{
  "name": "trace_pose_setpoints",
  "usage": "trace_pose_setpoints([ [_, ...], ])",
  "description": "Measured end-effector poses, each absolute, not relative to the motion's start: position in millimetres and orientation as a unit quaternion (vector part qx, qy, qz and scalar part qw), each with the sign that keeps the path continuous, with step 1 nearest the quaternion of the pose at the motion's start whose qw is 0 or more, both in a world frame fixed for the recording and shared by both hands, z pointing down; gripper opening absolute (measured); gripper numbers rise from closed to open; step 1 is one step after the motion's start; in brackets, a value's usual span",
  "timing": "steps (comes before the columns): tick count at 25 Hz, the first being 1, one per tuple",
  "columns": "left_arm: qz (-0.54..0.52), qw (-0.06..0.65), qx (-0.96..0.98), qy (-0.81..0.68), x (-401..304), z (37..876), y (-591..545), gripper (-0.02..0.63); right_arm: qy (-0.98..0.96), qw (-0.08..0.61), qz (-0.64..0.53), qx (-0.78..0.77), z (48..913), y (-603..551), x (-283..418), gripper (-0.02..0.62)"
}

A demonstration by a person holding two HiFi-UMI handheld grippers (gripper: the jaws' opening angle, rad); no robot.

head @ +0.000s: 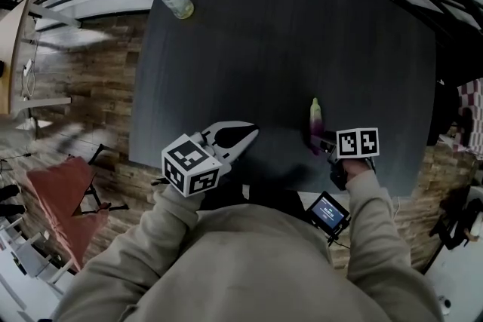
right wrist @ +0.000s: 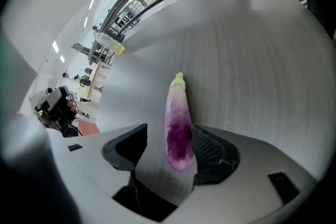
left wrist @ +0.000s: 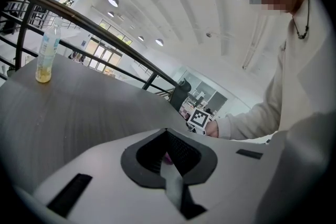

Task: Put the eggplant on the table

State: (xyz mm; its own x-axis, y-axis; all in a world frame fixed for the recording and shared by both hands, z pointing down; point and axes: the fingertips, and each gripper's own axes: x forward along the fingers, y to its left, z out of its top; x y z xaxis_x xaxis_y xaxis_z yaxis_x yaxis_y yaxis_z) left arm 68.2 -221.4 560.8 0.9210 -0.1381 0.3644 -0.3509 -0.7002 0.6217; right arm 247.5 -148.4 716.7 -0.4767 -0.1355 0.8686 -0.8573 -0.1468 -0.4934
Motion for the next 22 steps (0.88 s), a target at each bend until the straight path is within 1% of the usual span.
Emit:
trace_pose_setpoints([
  [8,0.144,0.323,0.927,-0.125,73,523,-230,0.002,-0.606,0.258,0.605,0.447,678,-161,251,0.258],
  [13,0.141,0.29,0.94,-0.115,81,490,-241,0.002,-0.65,0.207,0.576,0.45,631,-183,246,0.247],
  [14,0.14,0.282,0.942,-0.114,84,482,-245,0.002,-0.662,0.197,0.568,0.447,620,-188,244,0.228],
  [15,0.138,0.274,0.945,-0.113,86,474,-249,0.002,-0.675,0.186,0.558,0.446,609,-194,242,0.196],
  [16,0.135,0.267,0.947,-0.113,87,465,-252,0.002,-0.685,0.173,0.549,0.446,598,-199,241,0.149],
  [18,0.128,0.254,0.952,-0.112,88,446,-258,0.002,-0.706,0.137,0.532,0.446,572,-209,235,0.035],
  [20,0.119,0.241,0.957,-0.109,89,429,-263,0.002,-0.732,0.094,0.512,0.44,544,-221,227,0.015],
  [22,0.109,0.228,0.962,-0.105,90,414,-267,0.002,-0.757,0.063,0.483,0.436,515,-231,221,0.015],
])
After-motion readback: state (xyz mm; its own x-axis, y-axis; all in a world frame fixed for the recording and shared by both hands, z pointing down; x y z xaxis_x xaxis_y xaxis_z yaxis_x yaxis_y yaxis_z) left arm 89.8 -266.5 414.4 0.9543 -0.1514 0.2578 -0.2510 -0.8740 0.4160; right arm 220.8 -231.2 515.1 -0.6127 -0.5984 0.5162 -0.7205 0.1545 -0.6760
